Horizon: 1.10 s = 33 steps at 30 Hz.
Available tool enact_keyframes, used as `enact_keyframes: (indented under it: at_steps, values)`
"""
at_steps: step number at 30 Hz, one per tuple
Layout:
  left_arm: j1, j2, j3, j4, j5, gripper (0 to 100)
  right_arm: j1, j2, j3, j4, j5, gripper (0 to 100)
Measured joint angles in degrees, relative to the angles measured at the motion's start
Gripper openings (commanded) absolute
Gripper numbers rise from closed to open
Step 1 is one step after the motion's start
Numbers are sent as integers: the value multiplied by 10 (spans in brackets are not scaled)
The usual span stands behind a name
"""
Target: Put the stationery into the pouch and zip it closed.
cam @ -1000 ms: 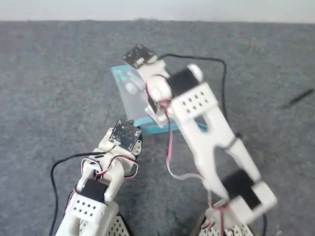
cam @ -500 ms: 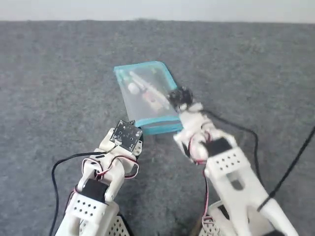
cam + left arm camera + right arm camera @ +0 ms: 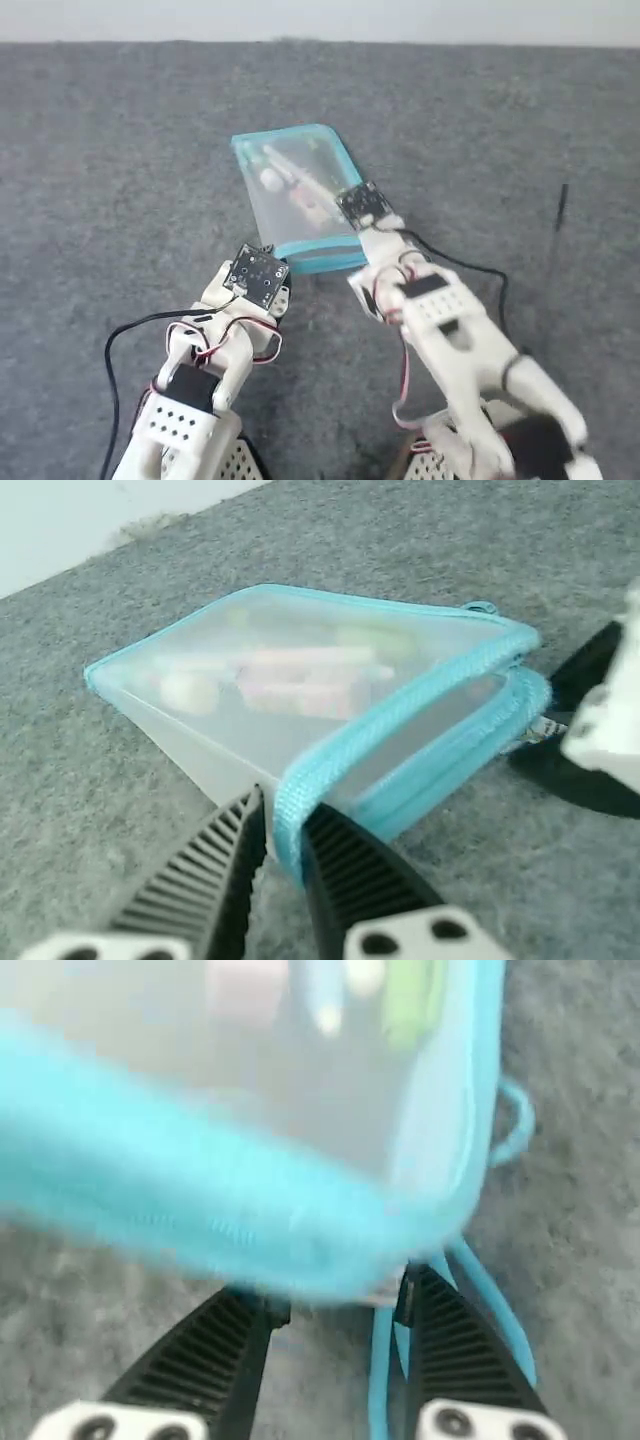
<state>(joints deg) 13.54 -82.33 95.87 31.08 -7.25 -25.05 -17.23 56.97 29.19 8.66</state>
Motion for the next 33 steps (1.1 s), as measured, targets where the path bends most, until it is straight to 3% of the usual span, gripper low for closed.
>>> enact_keyframes:
  at_steps: [8, 16, 24, 33]
  values:
    - [-1, 0, 1, 0, 4, 12, 5, 188, -162, -4, -6, 166]
    - [-2, 0, 2, 0, 5, 12, 25, 231, -208, -4, -4, 169]
    - [-1, 0, 2, 0, 5, 12, 42, 213, -214, 47, 134, 169]
    - [1, 0, 2, 0, 5, 12, 61, 181, -219, 59, 169, 169]
